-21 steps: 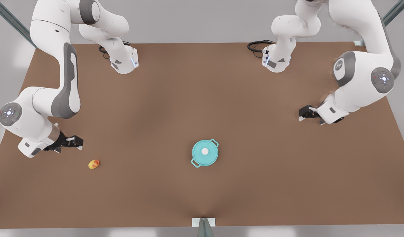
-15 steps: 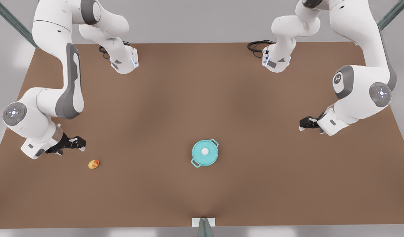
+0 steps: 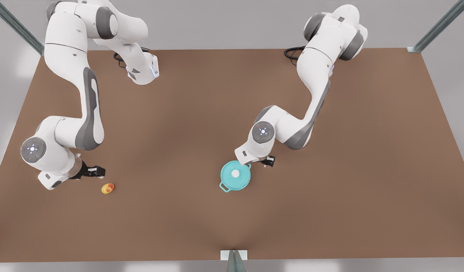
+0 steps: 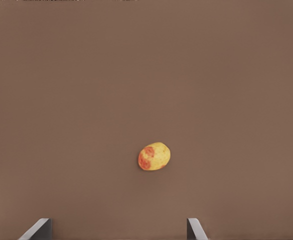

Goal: Open the pot lid and put the potato into the pot

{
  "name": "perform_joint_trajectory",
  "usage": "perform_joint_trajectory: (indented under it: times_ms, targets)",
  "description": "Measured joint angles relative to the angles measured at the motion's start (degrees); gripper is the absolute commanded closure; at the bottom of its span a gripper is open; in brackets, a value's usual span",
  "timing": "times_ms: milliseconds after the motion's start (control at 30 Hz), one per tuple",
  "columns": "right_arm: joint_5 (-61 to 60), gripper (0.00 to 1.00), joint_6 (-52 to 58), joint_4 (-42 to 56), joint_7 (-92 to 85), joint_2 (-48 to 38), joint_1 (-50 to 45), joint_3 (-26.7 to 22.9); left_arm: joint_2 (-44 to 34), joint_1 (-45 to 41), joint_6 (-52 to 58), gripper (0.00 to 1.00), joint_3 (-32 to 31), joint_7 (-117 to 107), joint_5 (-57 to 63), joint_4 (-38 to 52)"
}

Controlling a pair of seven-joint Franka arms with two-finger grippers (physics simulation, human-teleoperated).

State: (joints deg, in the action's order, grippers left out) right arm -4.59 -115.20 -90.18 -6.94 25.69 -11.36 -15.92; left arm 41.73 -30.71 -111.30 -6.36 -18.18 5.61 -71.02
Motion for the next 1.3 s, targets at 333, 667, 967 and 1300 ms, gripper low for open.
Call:
perform_joint_trajectory:
  times_ms: [333, 667, 967, 1300]
  targets:
    - [-0.35, 0.00, -8.35, -4.11, 20.51, 7.18, 1.94, 2.82, 10.96, -2.17, -7.05, 0.00, 0.12, -15.11, 3.57, 10.56]
    - [-0.08, 0.00, -18.20, -7.81, 33.13, 10.84, 4.22, 4.22, 15.71, -5.13, -11.81, 0.00, 1.71, -25.40, 5.46, 13.39]
    - [0.99, 0.00, -23.13, -8.26, 39.80, 14.95, 4.38, 4.46, 16.56, -7.93, -13.34, 0.00, 3.58, -31.81, 5.94, 13.03]
    - [3.38, 0.00, -25.17, -7.30, 44.18, 14.55, 6.40, 5.09, 16.79, -8.32, -12.58, 0.54, 3.83, -36.11, 6.24, 12.97]
